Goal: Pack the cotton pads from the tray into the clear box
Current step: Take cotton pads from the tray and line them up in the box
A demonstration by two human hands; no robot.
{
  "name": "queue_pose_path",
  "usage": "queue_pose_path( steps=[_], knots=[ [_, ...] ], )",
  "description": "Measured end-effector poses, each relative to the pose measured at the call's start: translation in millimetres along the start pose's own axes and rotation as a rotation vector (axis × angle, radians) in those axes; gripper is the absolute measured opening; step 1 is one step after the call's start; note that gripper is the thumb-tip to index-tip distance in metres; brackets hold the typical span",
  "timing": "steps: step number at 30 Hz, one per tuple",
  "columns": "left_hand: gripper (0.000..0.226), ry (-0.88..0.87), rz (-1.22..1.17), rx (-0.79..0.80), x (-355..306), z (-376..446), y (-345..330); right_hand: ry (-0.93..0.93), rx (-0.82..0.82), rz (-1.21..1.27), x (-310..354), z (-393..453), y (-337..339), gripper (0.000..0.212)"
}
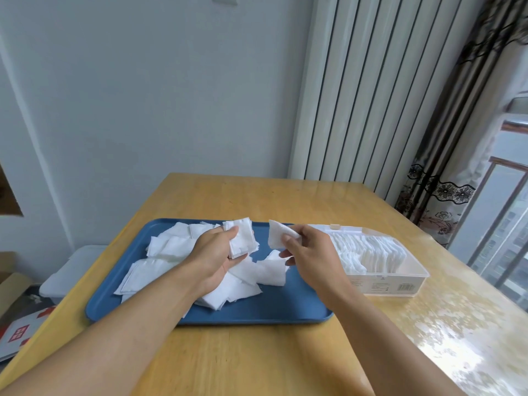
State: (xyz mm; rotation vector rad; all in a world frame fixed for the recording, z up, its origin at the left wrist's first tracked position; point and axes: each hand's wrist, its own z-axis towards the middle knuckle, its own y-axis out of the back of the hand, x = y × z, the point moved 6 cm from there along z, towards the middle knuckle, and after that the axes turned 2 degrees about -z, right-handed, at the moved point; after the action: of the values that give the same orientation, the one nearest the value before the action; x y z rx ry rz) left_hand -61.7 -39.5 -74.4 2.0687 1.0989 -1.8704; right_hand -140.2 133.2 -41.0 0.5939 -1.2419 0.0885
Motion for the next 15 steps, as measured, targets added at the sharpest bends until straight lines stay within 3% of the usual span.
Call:
queue_pose_path(
  steps=[5, 15],
  knots=[
    [0.026, 0.019, 0.023, 0.091, 0, -8, -11, -0.199, 0.224, 0.359, -2, -6, -17, 0.023],
    [0.028, 0.054, 0.036, 0.169, -2, -16, -20, -0.194, 0.13, 0.382, -3, -8, -17, 0.01]
  ],
)
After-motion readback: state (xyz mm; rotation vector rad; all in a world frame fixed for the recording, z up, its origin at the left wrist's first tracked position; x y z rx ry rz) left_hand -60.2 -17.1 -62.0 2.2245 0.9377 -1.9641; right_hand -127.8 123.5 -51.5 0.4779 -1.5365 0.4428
